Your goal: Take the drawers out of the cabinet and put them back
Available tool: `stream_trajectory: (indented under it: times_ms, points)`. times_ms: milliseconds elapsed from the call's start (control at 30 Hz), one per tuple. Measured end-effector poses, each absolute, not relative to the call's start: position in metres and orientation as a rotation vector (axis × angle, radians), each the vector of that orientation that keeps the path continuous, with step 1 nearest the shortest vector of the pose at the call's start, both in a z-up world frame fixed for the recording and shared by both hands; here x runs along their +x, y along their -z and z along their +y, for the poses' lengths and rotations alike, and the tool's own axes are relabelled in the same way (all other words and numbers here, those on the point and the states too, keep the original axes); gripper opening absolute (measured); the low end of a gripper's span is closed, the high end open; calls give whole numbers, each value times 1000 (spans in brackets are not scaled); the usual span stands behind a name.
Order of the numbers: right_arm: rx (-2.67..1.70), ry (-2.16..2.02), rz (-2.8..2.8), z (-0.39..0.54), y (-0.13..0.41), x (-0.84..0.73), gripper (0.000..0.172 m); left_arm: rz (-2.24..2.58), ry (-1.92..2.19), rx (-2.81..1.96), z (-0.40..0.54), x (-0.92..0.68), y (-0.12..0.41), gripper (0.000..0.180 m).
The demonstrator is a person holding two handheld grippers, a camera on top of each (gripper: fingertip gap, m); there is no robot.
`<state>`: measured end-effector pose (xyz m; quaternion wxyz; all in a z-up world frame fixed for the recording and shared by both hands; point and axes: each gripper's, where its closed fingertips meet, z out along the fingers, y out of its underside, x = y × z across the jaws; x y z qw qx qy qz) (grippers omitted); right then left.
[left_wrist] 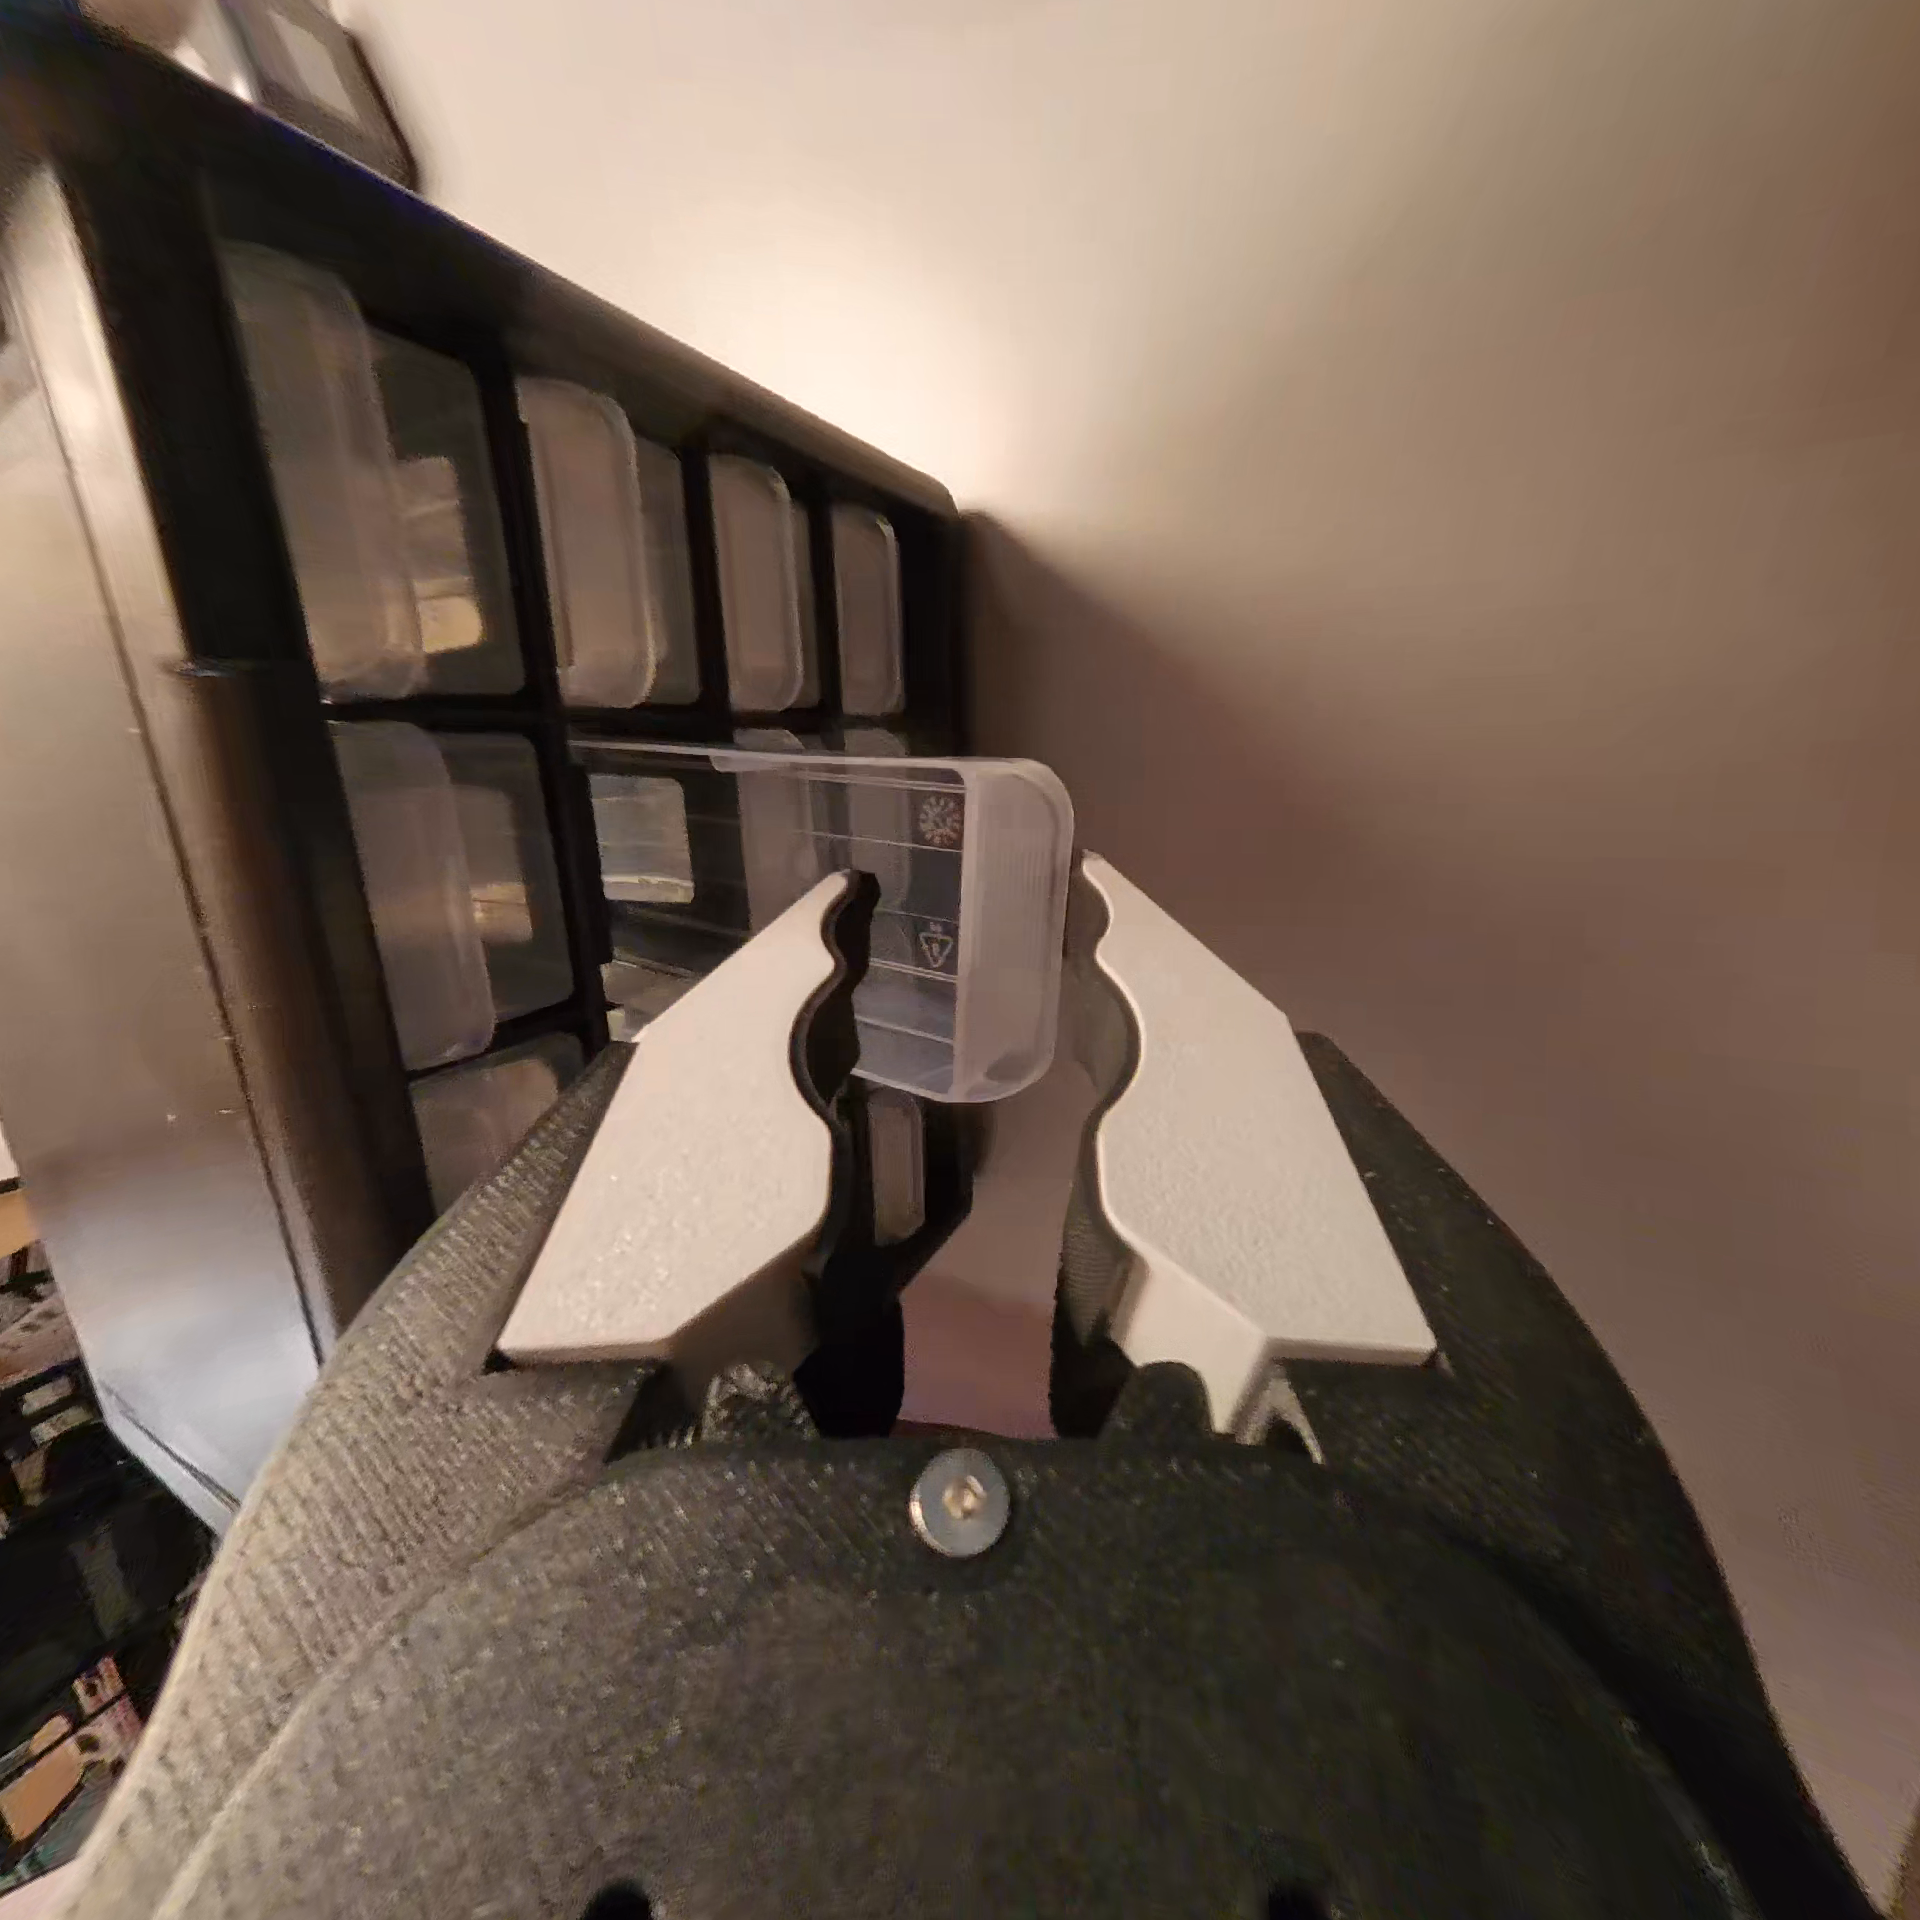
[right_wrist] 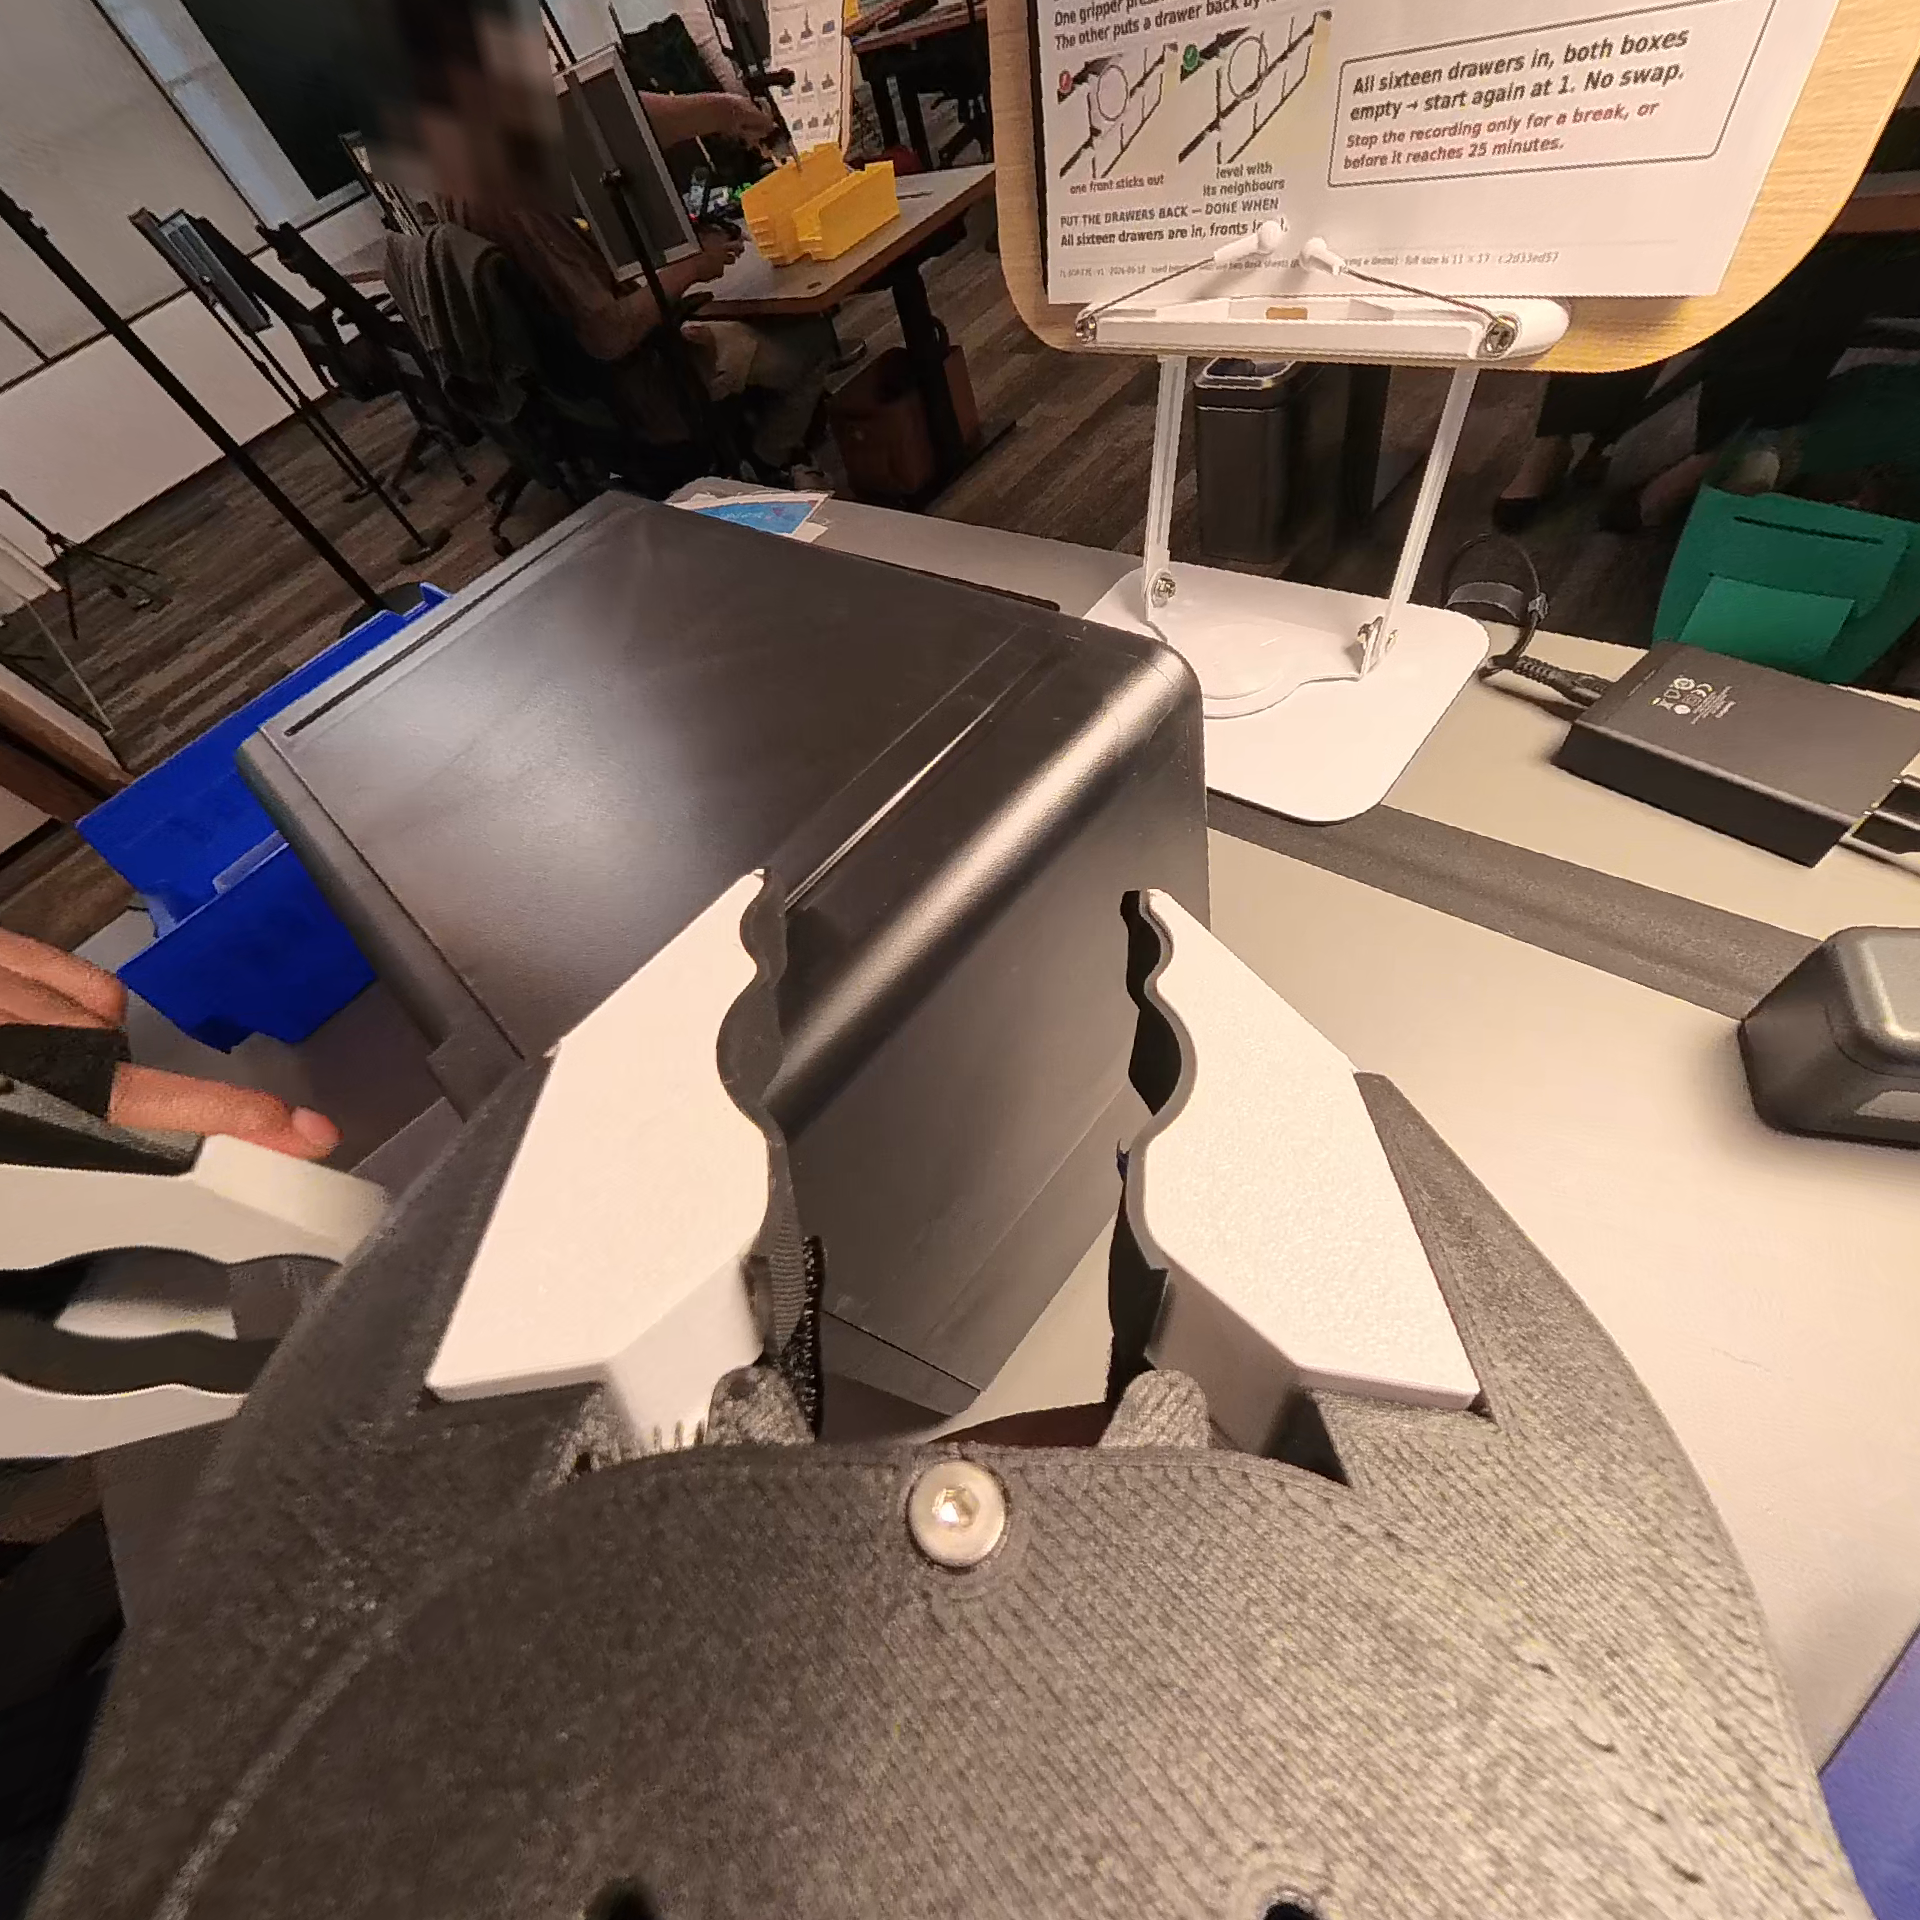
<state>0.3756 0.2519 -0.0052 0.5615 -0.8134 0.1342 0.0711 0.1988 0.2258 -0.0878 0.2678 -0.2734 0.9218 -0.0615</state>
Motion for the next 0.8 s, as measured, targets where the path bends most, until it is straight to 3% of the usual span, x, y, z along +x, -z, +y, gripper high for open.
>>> stream_trajectory:
  times_ms: [33,133,300,500,700,800]
  points:
    - [-1916,-167,316,252,5,376,68,2468,181,-729,226,202,86,40]
    - [-1916,-171,314,252,5,375,68,2360,148,-706,235,215,79,58]
    - [-1916,-172,313,252,5,375,68,2123,71,-686,256,236,69,57]
    - [-1917,-178,308,252,5,374,68,1976,82,-657,258,225,59,50]
    - [-1917,-180,308,252,6,375,68,1995,312,-743,234,197,73,23]
    - [-1917,-179,312,252,6,376,69,1979,296,-757,236,200,86,25]
